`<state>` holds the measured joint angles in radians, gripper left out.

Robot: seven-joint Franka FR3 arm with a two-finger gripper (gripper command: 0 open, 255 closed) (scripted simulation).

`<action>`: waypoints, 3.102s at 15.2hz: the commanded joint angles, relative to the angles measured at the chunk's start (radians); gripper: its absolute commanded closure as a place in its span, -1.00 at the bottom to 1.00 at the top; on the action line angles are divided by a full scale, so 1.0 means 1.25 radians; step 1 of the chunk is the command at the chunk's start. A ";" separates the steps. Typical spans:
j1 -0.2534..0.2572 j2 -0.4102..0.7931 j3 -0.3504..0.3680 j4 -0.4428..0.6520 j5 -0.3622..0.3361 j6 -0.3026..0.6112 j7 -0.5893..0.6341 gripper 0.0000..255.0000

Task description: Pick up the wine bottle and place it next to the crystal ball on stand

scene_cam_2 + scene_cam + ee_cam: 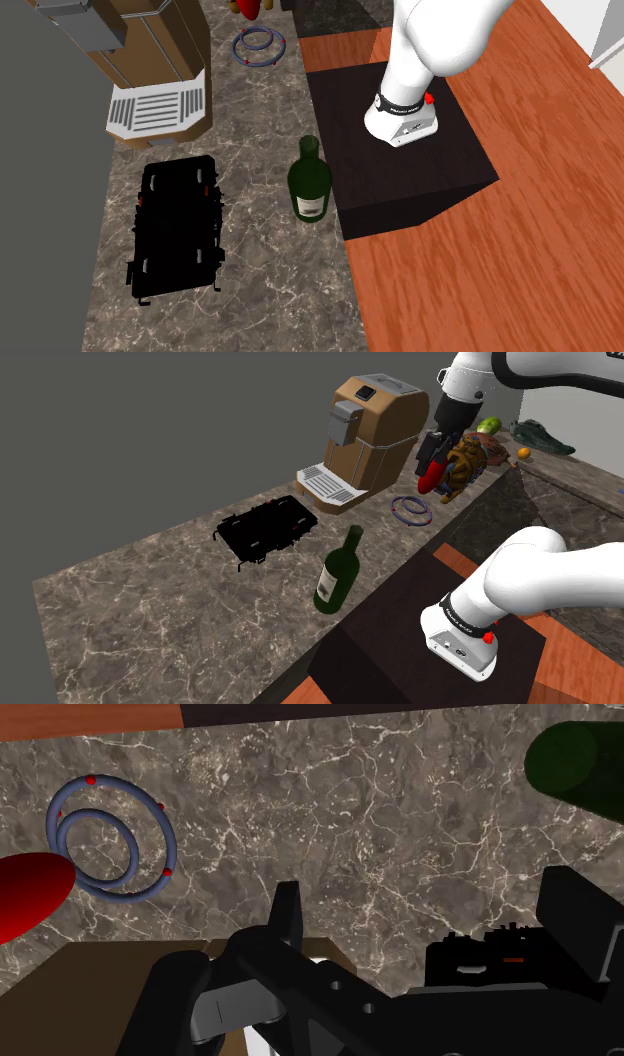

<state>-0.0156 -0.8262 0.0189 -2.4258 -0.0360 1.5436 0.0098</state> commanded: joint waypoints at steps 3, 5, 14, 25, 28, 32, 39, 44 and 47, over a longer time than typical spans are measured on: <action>0.017 0.009 0.032 -0.009 0.028 0.011 0.030 -1.00; 0.033 0.021 0.064 -0.015 0.057 0.024 0.060 -1.00; 0.103 0.121 0.207 -0.004 0.174 0.096 0.190 -1.00; 0.141 0.220 0.310 -0.014 0.238 0.203 0.270 -1.00; 0.143 0.222 0.316 -0.040 0.243 0.231 0.269 -1.00; 0.143 0.222 0.316 -0.040 0.243 0.231 0.269 -1.00; 0.143 0.222 0.316 -0.039 0.243 0.231 0.269 1.00; 0.143 0.222 0.316 -0.040 0.243 0.231 0.269 1.00; 0.143 0.217 0.311 -0.022 0.240 0.208 0.270 1.00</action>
<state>0.1628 -0.5520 0.4103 -2.4622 0.2655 1.8163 0.3467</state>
